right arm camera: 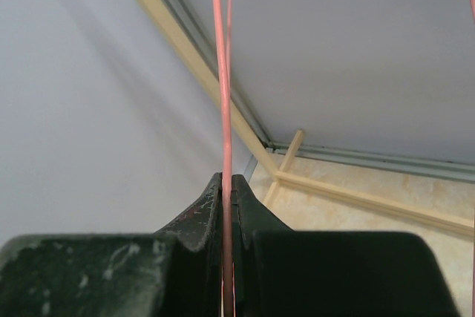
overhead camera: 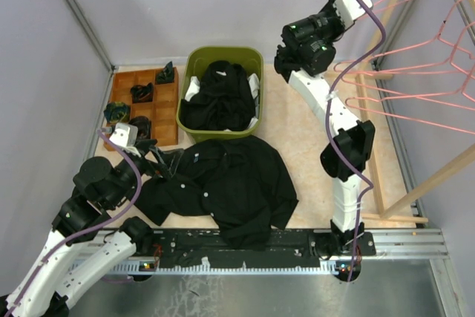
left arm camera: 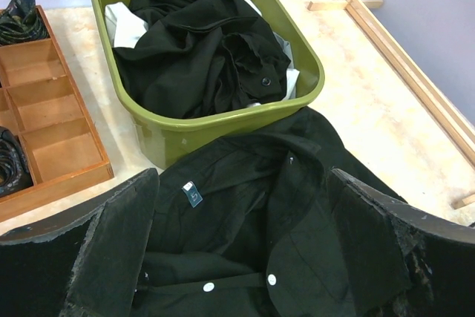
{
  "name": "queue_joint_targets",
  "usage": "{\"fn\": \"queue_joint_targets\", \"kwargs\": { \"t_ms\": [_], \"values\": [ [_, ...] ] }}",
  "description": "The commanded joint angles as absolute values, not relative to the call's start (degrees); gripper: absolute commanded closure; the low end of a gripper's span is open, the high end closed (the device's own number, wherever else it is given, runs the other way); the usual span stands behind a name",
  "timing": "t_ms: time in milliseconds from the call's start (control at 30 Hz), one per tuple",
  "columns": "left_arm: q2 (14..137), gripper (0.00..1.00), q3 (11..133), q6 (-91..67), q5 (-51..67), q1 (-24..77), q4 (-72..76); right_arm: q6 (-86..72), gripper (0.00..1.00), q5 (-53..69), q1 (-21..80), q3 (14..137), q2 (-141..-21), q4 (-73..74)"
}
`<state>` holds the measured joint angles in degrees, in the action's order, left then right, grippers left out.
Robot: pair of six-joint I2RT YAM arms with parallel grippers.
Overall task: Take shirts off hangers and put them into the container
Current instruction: Place the hanger at the clothesline.
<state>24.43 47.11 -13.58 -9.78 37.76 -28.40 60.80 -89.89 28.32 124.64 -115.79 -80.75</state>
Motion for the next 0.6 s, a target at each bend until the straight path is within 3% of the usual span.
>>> {"fn": "queue_joint_targets", "kwargs": {
  "t_ms": [0, 567],
  "values": [
    [23.95, 0.01, 47.28, -14.24, -8.99, 37.62, -26.88, 59.46, 1.0, -93.78, 26.58, 125.58, -114.15, -80.83],
    [24.26, 0.01, 47.12, -13.97, -8.74, 37.62, -26.7, 60.66, 0.99, -96.81, 25.23, 114.06, -110.54, -88.11]
  ]
}}
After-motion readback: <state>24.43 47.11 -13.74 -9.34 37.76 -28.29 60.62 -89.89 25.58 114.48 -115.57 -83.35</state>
